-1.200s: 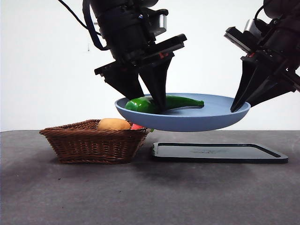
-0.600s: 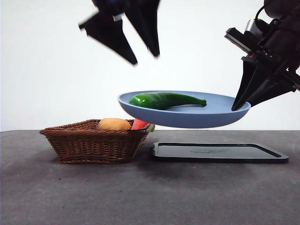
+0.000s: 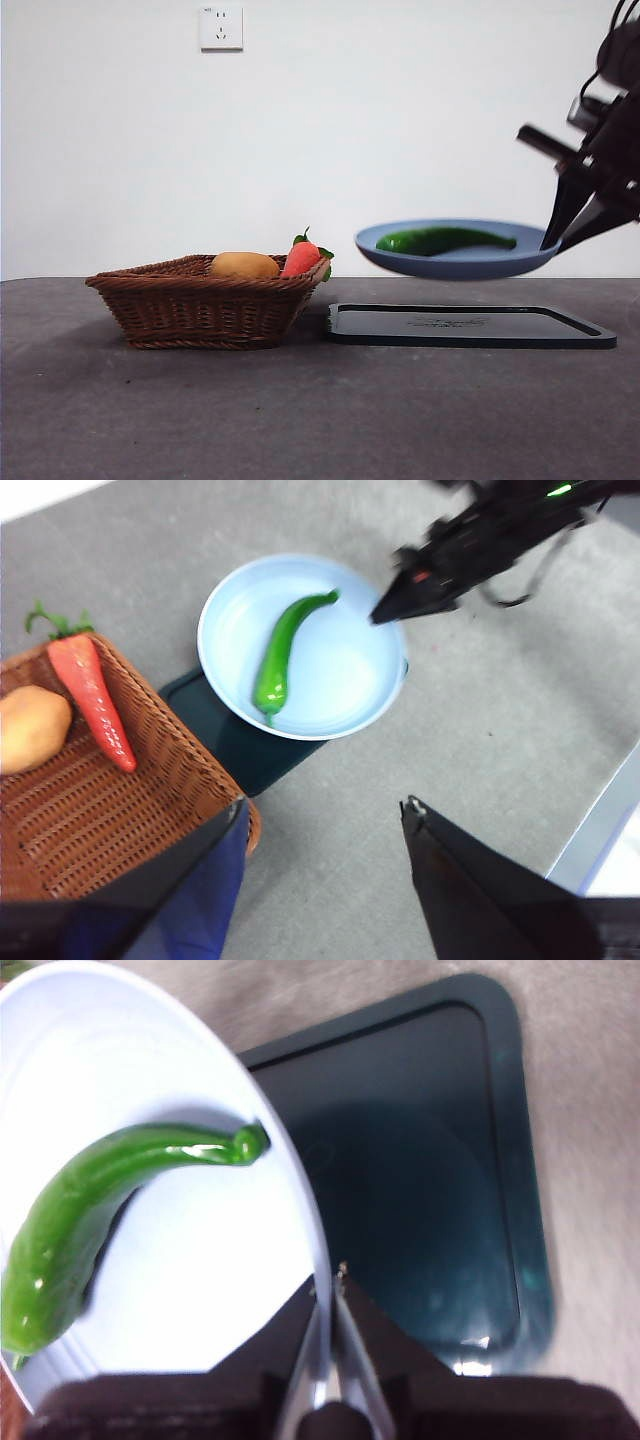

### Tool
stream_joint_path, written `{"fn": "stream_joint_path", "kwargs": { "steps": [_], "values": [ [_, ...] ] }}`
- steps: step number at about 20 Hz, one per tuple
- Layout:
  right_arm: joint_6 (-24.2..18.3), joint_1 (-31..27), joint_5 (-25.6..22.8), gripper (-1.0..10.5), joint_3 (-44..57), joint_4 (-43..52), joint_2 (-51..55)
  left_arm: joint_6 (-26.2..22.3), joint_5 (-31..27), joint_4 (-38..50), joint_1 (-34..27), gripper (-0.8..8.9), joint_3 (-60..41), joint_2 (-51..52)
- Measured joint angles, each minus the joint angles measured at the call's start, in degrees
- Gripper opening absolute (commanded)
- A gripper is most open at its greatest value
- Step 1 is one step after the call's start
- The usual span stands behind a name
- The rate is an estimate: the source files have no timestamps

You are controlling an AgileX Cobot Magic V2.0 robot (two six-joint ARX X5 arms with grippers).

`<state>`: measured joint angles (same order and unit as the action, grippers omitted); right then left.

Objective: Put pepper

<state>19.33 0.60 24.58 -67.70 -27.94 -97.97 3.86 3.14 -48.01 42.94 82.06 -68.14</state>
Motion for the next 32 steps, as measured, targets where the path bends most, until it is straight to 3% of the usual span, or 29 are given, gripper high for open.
{"fn": "stream_joint_path", "kwargs": {
  "steps": [5, 14, 19, 23, 29, 32],
  "values": [
    [0.33, -0.20, -0.11, 0.0, -3.48, 0.33, -8.37, 0.00, 0.00, -0.77, 0.00, 2.72, 0.00, 0.74],
    [0.37, -0.24, -3.15, 0.1, -3.69, 1.05, -10.60, 0.37, 0.02, -1.60, 0.00, 2.72, 0.00, 0.74],
    [0.33, -0.24, -3.61, 1.4, -3.78, 0.87, -10.60, 0.68, 0.02, -1.68, 0.00, 2.72, 0.00, 0.74],
    [0.20, -0.24, -3.58, 1.6, -3.78, 0.37, -10.49, 0.66, 0.02, -1.73, 0.00, 2.72, 0.00, 0.74],
    [-2.08, -0.57, -3.56, 1.6, -3.82, -5.60, 4.02, 0.66, 0.02, -2.54, 0.00, 2.72, 0.00, 0.74],
    [-5.90, 0.55, -3.58, 1.6, -3.89, -13.55, 14.49, 0.63, 0.00, -2.60, 0.00, 2.71, 0.00, 0.74]
  ]
}}
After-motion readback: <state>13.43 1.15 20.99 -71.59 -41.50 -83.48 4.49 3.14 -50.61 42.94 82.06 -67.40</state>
